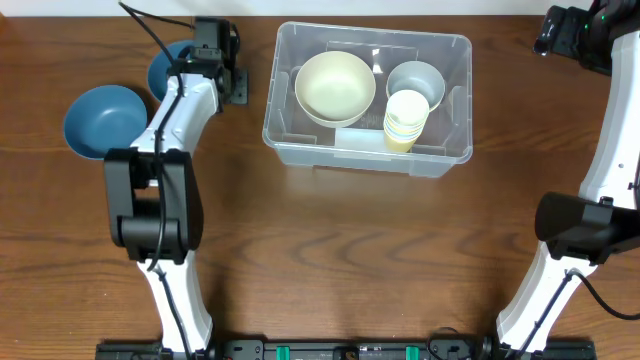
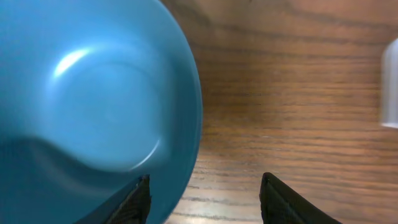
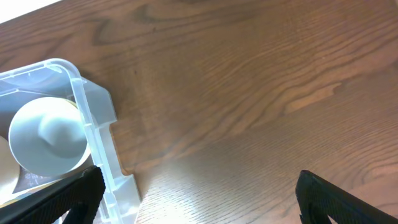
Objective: Pack container
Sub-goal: 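Move the left gripper to the smaller blue bowl and grasp it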
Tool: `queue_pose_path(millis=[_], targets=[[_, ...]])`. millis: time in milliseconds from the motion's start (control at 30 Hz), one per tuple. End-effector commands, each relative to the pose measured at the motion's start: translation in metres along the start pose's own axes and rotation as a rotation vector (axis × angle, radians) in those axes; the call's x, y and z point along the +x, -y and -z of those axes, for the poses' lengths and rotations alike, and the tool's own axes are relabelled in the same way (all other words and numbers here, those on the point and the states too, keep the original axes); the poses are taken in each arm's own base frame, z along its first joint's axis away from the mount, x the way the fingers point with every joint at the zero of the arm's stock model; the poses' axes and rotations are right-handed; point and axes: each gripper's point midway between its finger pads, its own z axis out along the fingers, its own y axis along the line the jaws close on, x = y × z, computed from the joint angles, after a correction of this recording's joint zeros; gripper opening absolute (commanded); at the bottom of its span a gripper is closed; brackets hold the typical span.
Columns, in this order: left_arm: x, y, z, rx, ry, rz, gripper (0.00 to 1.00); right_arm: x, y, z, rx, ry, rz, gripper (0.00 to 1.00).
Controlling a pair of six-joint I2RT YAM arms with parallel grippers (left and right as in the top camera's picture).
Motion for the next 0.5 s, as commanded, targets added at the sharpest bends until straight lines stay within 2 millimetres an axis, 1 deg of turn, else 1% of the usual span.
queue_pose_path(millis=[0, 33, 67, 133, 167, 300, 333, 367, 467], targets=[[0.011, -0.009, -0.017, -0.008, -0.034, -0.001, 0.56, -0.003, 0.003, 0.004, 0.004, 0.016, -0.016, 0.99], [0.013, -0.011, -0.02, -0.01, -0.038, 0.002, 0.56, -0.003, 0.003, 0.004, 0.004, 0.016, -0.016, 0.99], [0.014, -0.012, -0.022, -0.011, -0.042, 0.004, 0.51, -0.003, 0.003, 0.004, 0.004, 0.016, -0.016, 0.99], [0.016, -0.014, -0.025, -0.013, -0.047, 0.007, 0.38, -0.003, 0.003, 0.004, 0.004, 0.016, -0.016, 0.99], [0.016, -0.014, -0.025, -0.013, -0.048, 0.007, 0.28, -0.003, 0.003, 0.004, 0.004, 0.016, -0.016, 0.99], [0.015, -0.014, -0.024, -0.013, -0.046, 0.007, 0.1, -0.003, 0.003, 0.004, 0.004, 0.016, -0.016, 0.99], [0.015, -0.014, -0.023, -0.013, -0.046, 0.007, 0.07, -0.003, 0.002, 0.004, 0.004, 0.016, -0.016, 0.99], [0.014, -0.014, -0.022, -0.013, -0.045, 0.007, 0.06, -0.003, 0.002, 0.004, 0.004, 0.016, -0.016, 0.99], [0.011, -0.013, -0.012, -0.011, -0.037, 0.004, 0.06, -0.003, 0.003, 0.004, 0.004, 0.016, -0.016, 0.99]])
